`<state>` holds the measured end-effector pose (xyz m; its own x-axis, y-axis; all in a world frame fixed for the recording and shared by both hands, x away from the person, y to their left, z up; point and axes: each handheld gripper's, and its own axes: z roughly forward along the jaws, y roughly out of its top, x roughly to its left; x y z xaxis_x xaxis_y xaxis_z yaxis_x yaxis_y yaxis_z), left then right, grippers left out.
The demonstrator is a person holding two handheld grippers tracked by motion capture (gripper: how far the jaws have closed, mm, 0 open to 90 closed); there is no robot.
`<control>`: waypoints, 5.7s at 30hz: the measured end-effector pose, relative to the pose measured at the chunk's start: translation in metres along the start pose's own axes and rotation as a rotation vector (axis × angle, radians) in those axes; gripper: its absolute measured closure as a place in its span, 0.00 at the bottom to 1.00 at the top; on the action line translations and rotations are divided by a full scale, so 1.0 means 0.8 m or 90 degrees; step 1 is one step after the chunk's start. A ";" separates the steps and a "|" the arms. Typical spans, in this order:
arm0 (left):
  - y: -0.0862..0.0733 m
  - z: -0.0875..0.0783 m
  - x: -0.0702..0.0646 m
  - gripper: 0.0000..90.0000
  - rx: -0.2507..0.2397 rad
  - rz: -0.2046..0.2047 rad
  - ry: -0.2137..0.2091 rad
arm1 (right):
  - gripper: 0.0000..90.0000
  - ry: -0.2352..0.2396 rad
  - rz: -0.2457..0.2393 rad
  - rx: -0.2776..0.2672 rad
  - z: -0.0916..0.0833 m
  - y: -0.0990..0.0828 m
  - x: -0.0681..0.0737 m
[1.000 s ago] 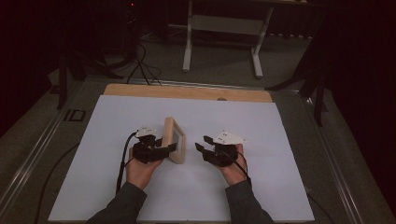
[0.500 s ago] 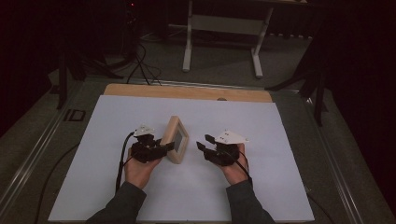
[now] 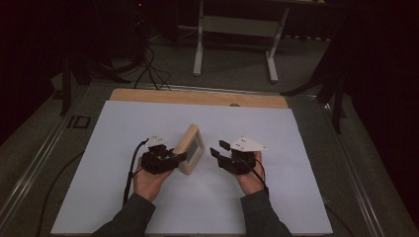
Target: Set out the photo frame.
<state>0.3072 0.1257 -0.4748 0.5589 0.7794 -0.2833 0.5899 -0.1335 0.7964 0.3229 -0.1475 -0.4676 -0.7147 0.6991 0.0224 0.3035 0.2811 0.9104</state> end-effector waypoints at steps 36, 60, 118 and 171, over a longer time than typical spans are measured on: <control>-0.007 0.004 -0.027 0.67 0.000 0.162 -0.004 | 0.75 -0.016 0.009 -0.043 -0.012 0.022 -0.001; -0.008 0.004 -0.029 0.67 0.000 0.180 -0.007 | 1.00 -0.032 -0.044 0.005 0.044 0.059 0.003; -0.003 0.010 -0.013 0.61 0.004 0.128 0.070 | 0.99 -0.043 -0.047 0.090 0.047 0.055 -0.003; 0.000 0.012 -0.004 0.61 0.003 0.107 0.052 | 0.47 0.081 -0.036 0.111 0.041 -0.005 -0.022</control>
<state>0.3108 0.1175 -0.4792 0.6011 0.7927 -0.1016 0.4950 -0.2695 0.8260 0.3547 -0.1390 -0.4856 -0.8041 0.5933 0.0363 0.3580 0.4346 0.8264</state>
